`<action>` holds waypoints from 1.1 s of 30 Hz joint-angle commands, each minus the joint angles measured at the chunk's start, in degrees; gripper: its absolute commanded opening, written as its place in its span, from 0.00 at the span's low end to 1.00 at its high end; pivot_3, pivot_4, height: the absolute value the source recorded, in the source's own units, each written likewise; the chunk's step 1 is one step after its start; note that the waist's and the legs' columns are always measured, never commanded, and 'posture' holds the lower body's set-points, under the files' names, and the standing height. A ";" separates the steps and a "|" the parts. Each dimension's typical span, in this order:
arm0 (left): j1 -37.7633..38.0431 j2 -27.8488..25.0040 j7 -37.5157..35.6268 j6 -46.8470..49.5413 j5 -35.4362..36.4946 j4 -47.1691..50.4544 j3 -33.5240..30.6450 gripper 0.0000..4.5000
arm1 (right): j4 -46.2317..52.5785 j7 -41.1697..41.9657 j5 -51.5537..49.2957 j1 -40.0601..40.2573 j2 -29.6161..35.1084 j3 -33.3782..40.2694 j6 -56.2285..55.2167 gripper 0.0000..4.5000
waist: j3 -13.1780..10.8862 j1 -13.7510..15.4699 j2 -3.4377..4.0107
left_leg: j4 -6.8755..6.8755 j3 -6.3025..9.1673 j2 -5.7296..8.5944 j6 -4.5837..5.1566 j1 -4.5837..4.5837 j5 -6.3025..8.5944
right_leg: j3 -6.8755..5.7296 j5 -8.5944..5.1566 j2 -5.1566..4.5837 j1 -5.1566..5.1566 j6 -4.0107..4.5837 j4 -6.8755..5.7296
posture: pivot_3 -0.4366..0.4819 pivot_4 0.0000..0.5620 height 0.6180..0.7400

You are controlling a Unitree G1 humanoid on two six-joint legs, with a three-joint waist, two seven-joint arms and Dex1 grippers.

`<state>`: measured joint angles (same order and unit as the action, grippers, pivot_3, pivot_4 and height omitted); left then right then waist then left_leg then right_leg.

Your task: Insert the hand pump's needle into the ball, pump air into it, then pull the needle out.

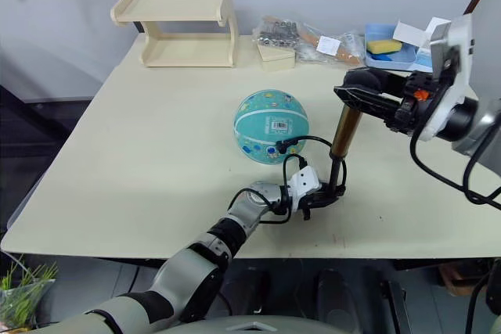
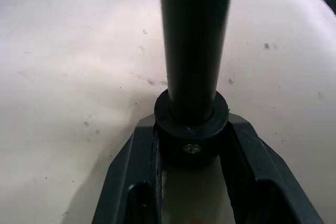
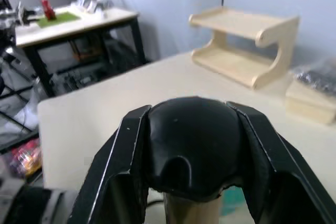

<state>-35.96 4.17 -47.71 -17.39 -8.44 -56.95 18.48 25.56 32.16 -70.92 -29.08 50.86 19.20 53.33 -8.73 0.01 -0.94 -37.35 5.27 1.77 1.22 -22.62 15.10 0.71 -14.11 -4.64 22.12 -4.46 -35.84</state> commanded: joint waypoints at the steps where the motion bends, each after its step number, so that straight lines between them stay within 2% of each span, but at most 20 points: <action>1: 3.25 -1.13 0.09 3.55 -2.66 -6.32 1.93 0.23 | 3.48 0.07 -4.03 -1.71 1.24 5.41 -2.19 0.37 | 0.01 0.07 0.13 | 0.00 -0.05 0.03 0.00 -0.04 0.00 | 0.04 0.00 -0.02 0.03 0.00 -0.01 | 0.48 0.27 1.00; 6: 3.46 -0.98 0.32 3.43 -2.70 -6.35 1.95 0.23 | 4.60 2.41 5.12 6.86 -0.76 0.27 -5.04 0.37 | 0.14 0.36 -0.02 | -0.01 -0.11 0.06 0.04 -0.02 0.02 | 0.06 0.00 -0.03 0.02 -0.01 0.00 | 0.48 0.27 1.00; 10: 3.94 -1.23 0.48 3.19 -2.78 -6.42 1.84 0.23 | 2.66 5.49 16.65 14.16 -2.82 -7.72 -10.54 0.37 | 0.35 0.11 -0.06 | -0.01 -0.14 0.02 0.04 0.21 0.02 | 0.09 -0.02 0.04 -0.16 -0.04 -0.02 | 0.48 0.27 1.00; 13: 4.10 -1.37 0.63 3.14 -2.80 -6.42 1.79 0.23 | -1.35 6.82 24.62 18.12 -6.40 -14.79 -15.55 0.37 | 0.75 -0.64 -0.42 | 0.15 -0.15 -0.06 0.02 0.78 0.04 | 0.09 -0.21 0.10 -0.58 -0.30 -0.01 | 0.48 0.27 1.00; 17: 3.87 -1.69 0.88 3.20 -2.60 -6.50 1.43 0.23 | -7.44 6.97 32.90 23.07 -12.12 -22.43 -20.97 0.37 | 1.42 -0.89 -0.63 | 0.15 -0.10 -0.17 0.00 0.92 0.04 | 0.09 -0.26 0.19 -0.69 -0.40 -0.02 | 0.48 0.27 1.00; 20: 3.71 -1.92 0.93 3.21 -2.52 -6.75 1.27 0.23 | -11.76 7.50 37.04 25.50 -15.80 -25.04 -24.55 0.37 | 1.80 -0.88 -0.93 | 0.18 -0.08 -0.29 -0.01 0.97 0.05 | 0.10 -0.26 0.33 -0.71 -0.38 -0.02 | 0.48 0.27 1.00; 27: 3.74 -2.24 0.82 3.29 -2.36 -6.72 1.12 0.23 | -12.30 9.10 40.15 25.63 -17.13 -23.50 -27.03 0.37 | 1.94 -0.98 -0.96 | 0.18 -0.11 -0.40 -0.04 1.04 0.07 | 0.20 -0.25 0.43 -0.72 -0.36 -0.02 | 0.48 0.27 1.00; 33: 3.78 -1.75 0.84 3.26 -2.63 -6.49 1.53 0.23 | -0.96 8.64 30.46 19.07 -11.19 -13.40 -20.02 0.37 | 1.54 -0.68 -0.58 | 0.13 -0.14 -0.28 -0.03 0.85 0.06 | 0.22 -0.22 0.27 -0.62 -0.31 -0.01 | 0.48 0.27 1.00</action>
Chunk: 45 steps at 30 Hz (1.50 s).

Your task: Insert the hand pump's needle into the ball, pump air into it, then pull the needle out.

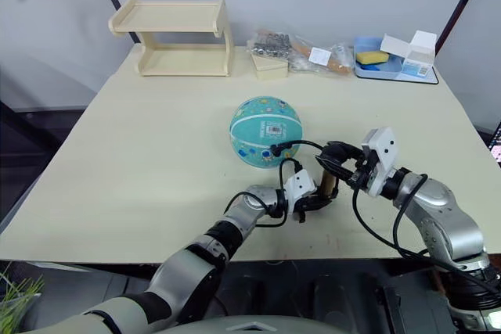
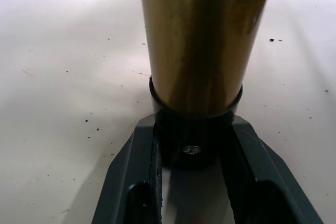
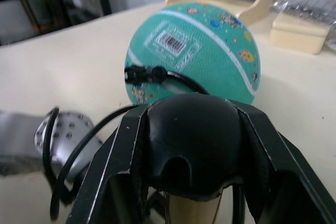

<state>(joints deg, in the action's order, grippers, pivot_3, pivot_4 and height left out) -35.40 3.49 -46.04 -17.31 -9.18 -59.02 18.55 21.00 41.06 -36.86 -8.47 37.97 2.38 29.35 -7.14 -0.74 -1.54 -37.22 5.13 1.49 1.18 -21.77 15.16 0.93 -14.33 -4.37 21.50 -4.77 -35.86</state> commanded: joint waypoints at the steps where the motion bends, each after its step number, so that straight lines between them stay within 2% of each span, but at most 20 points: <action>1: 3.18 -1.06 -0.88 3.19 -1.88 -4.42 1.47 0.23 | 4.51 -0.53 -4.71 -2.14 2.27 4.33 5.23 0.37 | -0.12 0.12 0.06 | 0.00 0.00 0.04 0.00 -0.06 0.00 | 0.00 0.10 -0.04 0.06 0.16 0.00 | 0.48 0.27 1.00; 5: 3.11 -1.03 -1.31 3.25 -1.83 -4.31 1.64 0.23 | 9.69 -2.92 -20.58 -10.20 8.51 15.49 13.25 0.37 | -0.87 0.16 0.52 | -0.09 -0.02 0.29 0.03 -0.27 -0.01 | 0.03 0.14 -0.27 0.14 0.20 0.00 | 0.48 0.27 1.00; 9: 3.24 -1.08 -1.71 3.37 -1.86 -4.04 1.69 0.23 | 9.48 -5.66 -32.29 -14.99 13.72 22.73 18.39 0.37 | -1.36 0.45 0.46 | -0.16 0.01 0.40 0.11 -0.48 0.01 | -0.03 0.15 -0.39 0.27 0.21 0.01 | 0.48 0.27 1.00; 12: 3.31 -0.93 -1.80 3.35 -1.98 -4.01 1.80 0.23 | 8.90 -6.63 -37.05 -16.12 16.47 25.93 20.24 0.37 | -1.41 0.65 0.37 | -0.17 0.05 0.40 0.14 -0.65 0.03 | -0.10 0.15 -0.41 0.37 0.22 0.04 | 0.48 0.27 1.00; 15: 3.29 -0.80 -1.75 3.26 -2.05 -4.14 1.87 0.23 | 8.89 -7.88 -38.41 -16.15 17.04 25.80 20.62 0.37 | -1.45 0.60 0.31 | -0.21 -0.03 0.45 0.21 -0.65 0.07 | -0.04 0.16 -0.49 0.38 0.20 0.05 | 0.48 0.27 1.00; 21: 3.36 -0.71 -1.46 3.19 -2.14 -4.03 1.97 0.23 | 10.51 -7.42 -29.68 -7.19 12.69 19.52 18.06 0.37 | -1.33 0.55 0.24 | -0.22 -0.01 0.46 0.22 -0.63 0.07 | -0.08 0.15 -0.49 0.35 0.19 0.05 | 0.48 0.27 1.00; 24: 3.48 -1.03 -1.54 3.30 -2.10 -3.78 1.83 0.23 | 9.71 -6.98 -21.83 -0.67 9.11 13.08 14.85 0.37 | -0.88 0.27 -0.33 | -0.19 -0.04 0.46 0.23 -0.43 0.09 | -0.04 0.14 -0.45 0.20 0.17 0.04 | 0.48 0.27 1.00; 28: 3.76 -1.46 -1.66 3.44 -1.99 -3.39 1.76 0.23 | 5.46 -6.15 -11.23 5.37 3.41 4.52 8.43 0.37 | -0.39 -0.43 -0.92 | -0.13 -0.13 0.30 0.24 -0.04 0.13 | 0.07 -0.02 -0.33 -0.03 -0.08 0.04 | 0.48 0.27 1.00; 34: 3.11 -1.48 -1.30 3.64 -2.05 -4.11 1.39 0.23 | -3.94 -3.81 2.97 10.89 -1.72 -5.31 -1.31 0.37 | 0.13 -0.50 -1.27 | -0.10 -0.10 0.10 0.20 0.12 0.15 | 0.08 -0.03 -0.18 -0.11 -0.06 0.04 | 0.48 0.27 1.00; 39: 3.04 -1.82 -0.93 3.06 -2.16 -5.01 1.24 0.23 | -2.64 -3.73 4.79 9.72 -2.59 -4.97 -2.59 0.37 | 0.22 -0.46 -1.26 | -0.11 -0.11 0.07 0.18 0.14 0.16 | 0.13 -0.02 -0.26 -0.11 -0.05 0.04 | 0.48 0.27 1.00; 45: 3.11 -1.48 -0.66 2.51 -2.43 -5.64 1.55 0.23 | 3.31 -3.16 0.50 4.01 0.89 1.33 0.59 0.37 | 0.12 -0.16 -1.04 | -0.11 -0.11 0.11 0.18 0.06 0.16 | 0.11 0.12 -0.44 -0.07 0.18 0.04 | 0.48 0.27 1.00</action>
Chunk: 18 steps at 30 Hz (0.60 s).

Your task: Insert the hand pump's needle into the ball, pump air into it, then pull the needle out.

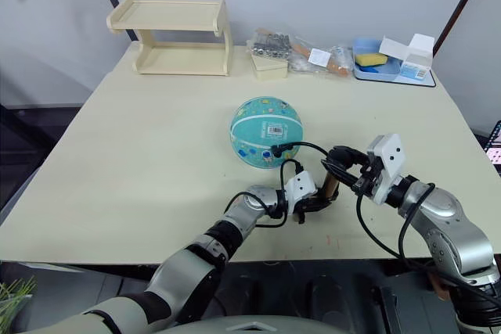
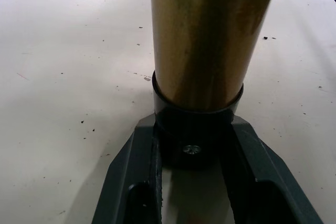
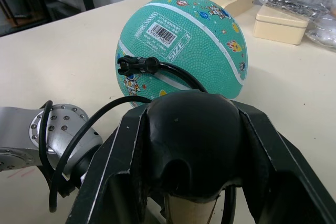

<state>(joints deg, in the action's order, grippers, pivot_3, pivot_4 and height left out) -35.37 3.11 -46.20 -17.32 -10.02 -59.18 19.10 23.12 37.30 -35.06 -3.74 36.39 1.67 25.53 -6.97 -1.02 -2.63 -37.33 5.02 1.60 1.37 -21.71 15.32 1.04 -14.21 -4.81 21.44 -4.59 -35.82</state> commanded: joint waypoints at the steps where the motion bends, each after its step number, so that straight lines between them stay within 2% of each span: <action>1: 2.87 -0.99 -0.42 2.50 -1.62 -5.72 0.97 0.23 | 2.58 0.53 -3.37 -2.07 3.18 3.73 5.74 0.37 | -0.21 0.17 0.25 | -0.01 0.00 0.06 0.01 -0.03 0.00 | -0.01 0.00 -0.07 0.01 0.00 0.00 | 0.48 0.27 1.00; 6: 2.39 -0.74 -0.27 2.23 -1.71 -6.58 0.83 0.23 | 7.91 -0.21 -17.22 -10.18 9.28 14.32 14.05 0.37 | -1.00 0.52 1.14 | -0.08 -0.04 0.32 0.05 -0.28 -0.03 | 0.00 0.02 -0.08 0.14 -0.02 0.00 | 0.48 0.27 1.00; 13: 3.16 -0.49 -0.70 1.64 -1.78 -6.23 1.20 0.23 | 7.54 -3.88 -35.96 -20.69 17.72 25.68 21.92 0.37 | -1.45 0.68 1.21 | -0.10 0.00 0.39 0.07 -0.44 -0.04 | -0.07 0.03 -0.12 0.22 -0.03 0.00 | 0.48 0.27 1.00; 18: 2.99 -0.42 -0.87 1.47 -1.82 -6.37 1.29 0.23 | 6.74 -5.65 -38.04 -21.76 20.08 26.60 23.43 0.37 | -1.52 0.77 1.11 | -0.11 0.03 0.39 0.08 -0.47 -0.04 | -0.10 0.03 -0.12 0.24 -0.03 0.00 | 0.48 0.27 1.00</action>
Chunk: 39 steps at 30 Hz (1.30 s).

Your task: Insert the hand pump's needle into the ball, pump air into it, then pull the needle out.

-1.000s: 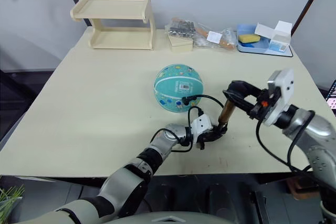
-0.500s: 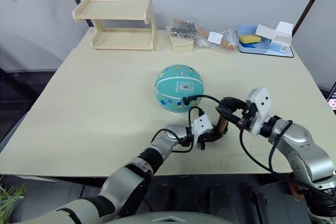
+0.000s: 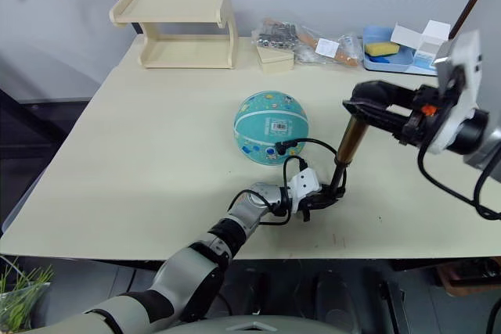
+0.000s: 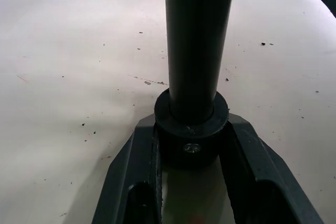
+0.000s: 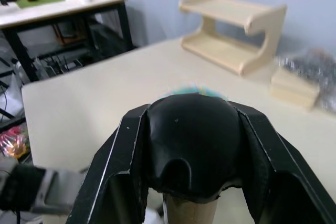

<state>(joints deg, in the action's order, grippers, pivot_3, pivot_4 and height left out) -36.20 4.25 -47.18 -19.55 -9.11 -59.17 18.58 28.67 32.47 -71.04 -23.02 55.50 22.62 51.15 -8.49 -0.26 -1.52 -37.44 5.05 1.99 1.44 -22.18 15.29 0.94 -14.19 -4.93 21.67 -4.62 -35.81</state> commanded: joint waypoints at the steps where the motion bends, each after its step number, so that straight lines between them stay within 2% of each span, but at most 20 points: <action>1: 3.76 -1.58 0.04 3.72 -2.72 -6.42 1.81 0.23 | 1.69 -0.74 -0.50 -1.03 0.37 4.44 -2.49 0.37 | 0.00 0.00 0.00 | 0.00 -0.02 0.00 0.00 -0.01 0.00 | 0.01 0.00 -0.01 0.01 0.00 0.00 | 0.48 0.27 1.00; 7: 3.53 -1.70 -0.13 3.91 -2.68 -6.42 1.69 0.23 | 1.62 0.93 11.15 7.63 -4.01 -4.15 -6.25 0.37 | 0.26 -0.13 -0.22 | 0.00 -0.05 0.01 0.02 0.08 0.01 | 0.04 -0.01 0.01 -0.05 -0.02 0.00 | 0.48 0.27 1.00; 11: 3.46 -2.00 -0.18 4.20 -2.70 -6.17 1.37 0.23 | -2.67 2.79 22.85 15.46 -8.71 -14.53 -11.99 0.37 | 0.92 -0.66 -0.84 | 0.03 -0.08 -0.06 0.04 0.35 0.04 | 0.08 -0.15 0.07 -0.20 -0.23 0.00 | 0.48 0.27 1.00; 20: 3.70 -2.50 -0.63 5.22 -2.25 -4.53 1.03 0.23 | -15.27 5.06 39.90 22.20 -19.59 -30.11 -22.92 0.37 | 1.68 -0.89 -1.29 | 0.12 -0.07 -0.39 -0.02 0.60 0.08 | -0.03 -0.18 0.27 -0.28 -0.26 -0.01 | 0.48 0.27 1.00; 24: 3.66 -2.66 -0.77 5.46 -2.19 -4.19 1.00 0.23 | -17.46 5.88 42.79 22.90 -21.76 -30.92 -24.63 0.37 | 1.86 -0.91 -1.31 | 0.12 -0.08 -0.48 -0.10 0.64 0.12 | 0.01 -0.04 0.26 -0.28 -0.02 -0.01 | 0.48 0.27 1.00; 39: 3.66 -2.86 -1.13 5.68 -0.83 -0.77 0.15 0.23 | -13.75 6.83 46.95 23.09 -20.95 -31.52 -23.38 0.37 | 2.03 -0.88 -1.26 | 0.14 -0.05 -0.66 -0.20 0.68 0.18 | 0.00 -0.18 0.30 -0.28 -0.21 -0.01 | 0.48 0.27 1.00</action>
<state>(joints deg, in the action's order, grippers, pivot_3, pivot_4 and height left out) -35.02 2.59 -46.58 -16.56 -9.90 -58.67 18.49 19.87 38.95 -28.53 -4.78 33.36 -2.14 21.80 -6.46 -1.14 -2.78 -37.29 5.01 1.32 1.24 -21.50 15.47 0.94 -14.36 -4.63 21.39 -4.81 -35.83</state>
